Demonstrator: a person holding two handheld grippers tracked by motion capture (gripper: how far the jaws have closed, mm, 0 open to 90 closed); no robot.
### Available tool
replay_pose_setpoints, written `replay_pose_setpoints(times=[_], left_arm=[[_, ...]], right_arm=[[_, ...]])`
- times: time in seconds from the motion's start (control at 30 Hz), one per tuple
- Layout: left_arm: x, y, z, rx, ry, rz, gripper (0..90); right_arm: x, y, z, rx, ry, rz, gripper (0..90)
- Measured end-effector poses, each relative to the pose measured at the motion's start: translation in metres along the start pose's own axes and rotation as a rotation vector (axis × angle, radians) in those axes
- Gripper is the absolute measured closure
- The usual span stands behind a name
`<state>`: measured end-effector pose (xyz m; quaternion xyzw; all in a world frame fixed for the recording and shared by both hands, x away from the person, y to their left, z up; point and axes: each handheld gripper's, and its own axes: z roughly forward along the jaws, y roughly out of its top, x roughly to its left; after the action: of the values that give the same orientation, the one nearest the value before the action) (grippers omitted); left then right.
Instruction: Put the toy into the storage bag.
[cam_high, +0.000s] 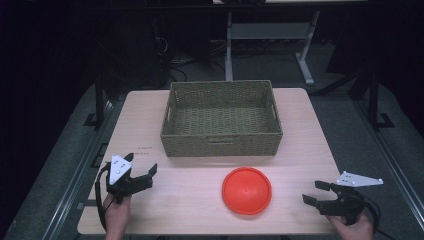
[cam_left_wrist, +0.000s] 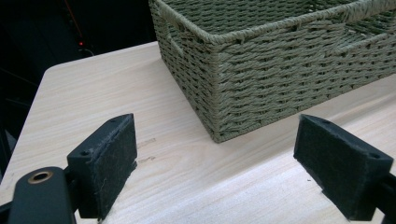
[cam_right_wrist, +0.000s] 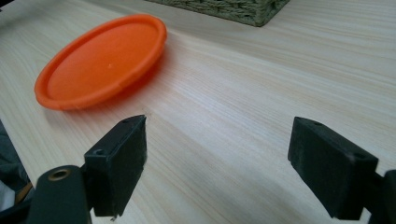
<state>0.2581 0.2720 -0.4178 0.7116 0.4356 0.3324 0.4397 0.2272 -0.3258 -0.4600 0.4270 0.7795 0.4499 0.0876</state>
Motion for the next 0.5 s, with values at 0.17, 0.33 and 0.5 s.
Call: replay_pose_setpoints(times=[0.17,0.33,0.5], left_arm=[[0.001,-0.001,0.0,0.001,-0.004,-0.007,12.8],[0.002,-0.001,-0.002,-0.006,-0.002,-0.012,12.7],[0.003,-0.002,-0.003,-0.017,0.006,-0.017,12.8]], right_arm=[[0.004,0.004,0.002,-0.003,0.012,-0.004,19.0],[0.012,0.013,0.008,0.027,0.01,-0.015,19.2],[0.017,0.02,0.011,0.027,0.012,-0.023,16.9]])
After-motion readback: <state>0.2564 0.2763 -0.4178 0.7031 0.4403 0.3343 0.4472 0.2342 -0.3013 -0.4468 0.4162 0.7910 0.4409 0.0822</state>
